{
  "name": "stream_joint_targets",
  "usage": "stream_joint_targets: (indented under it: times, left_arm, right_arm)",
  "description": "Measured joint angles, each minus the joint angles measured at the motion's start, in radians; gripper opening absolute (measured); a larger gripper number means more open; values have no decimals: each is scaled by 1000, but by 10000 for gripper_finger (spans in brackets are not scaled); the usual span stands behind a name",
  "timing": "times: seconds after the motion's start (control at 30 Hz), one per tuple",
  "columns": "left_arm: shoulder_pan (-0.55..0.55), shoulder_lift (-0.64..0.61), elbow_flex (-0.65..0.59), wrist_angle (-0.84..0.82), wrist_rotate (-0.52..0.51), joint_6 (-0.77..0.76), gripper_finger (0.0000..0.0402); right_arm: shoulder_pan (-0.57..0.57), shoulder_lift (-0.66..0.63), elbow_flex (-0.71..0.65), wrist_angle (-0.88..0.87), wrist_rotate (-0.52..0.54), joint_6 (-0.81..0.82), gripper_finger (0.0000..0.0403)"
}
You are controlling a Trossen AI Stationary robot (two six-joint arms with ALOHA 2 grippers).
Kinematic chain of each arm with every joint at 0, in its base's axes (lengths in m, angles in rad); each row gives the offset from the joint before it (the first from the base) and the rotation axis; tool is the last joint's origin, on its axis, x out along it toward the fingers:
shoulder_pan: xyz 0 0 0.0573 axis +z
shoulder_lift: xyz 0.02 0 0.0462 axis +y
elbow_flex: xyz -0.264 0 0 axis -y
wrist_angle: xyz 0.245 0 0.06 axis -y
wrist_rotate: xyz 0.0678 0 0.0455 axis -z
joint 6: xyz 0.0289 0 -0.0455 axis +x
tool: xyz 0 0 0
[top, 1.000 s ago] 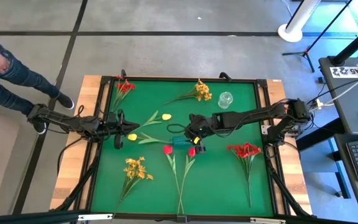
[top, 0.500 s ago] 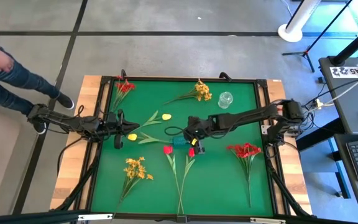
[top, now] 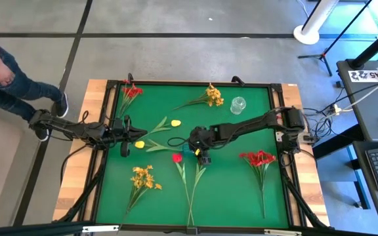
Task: Sort flowers into vase by color
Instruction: Put the yellow flower into the blue vase
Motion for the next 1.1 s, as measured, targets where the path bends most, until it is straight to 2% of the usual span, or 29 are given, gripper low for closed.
stream_joint_targets:
  times: [0.13, 0.27, 0.87, 1.1]
  left_arm:
    - [0, 0, 0, -1, 0, 0, 0]
    - [0, 0, 0, -1, 0, 0, 0]
    - [0, 0, 0, -1, 0, 0, 0]
    - [0, 0, 0, -1, 0, 0, 0]
  right_arm:
    - [0, 20, 0, -12, 8, 4, 294]
    - [0, 22, 0, 1, 8, 25, 247]
    - [-18, 0, -8, 107, -16, 69, 248]
    - [-48, -82, -150, 319, -99, 131, 248]
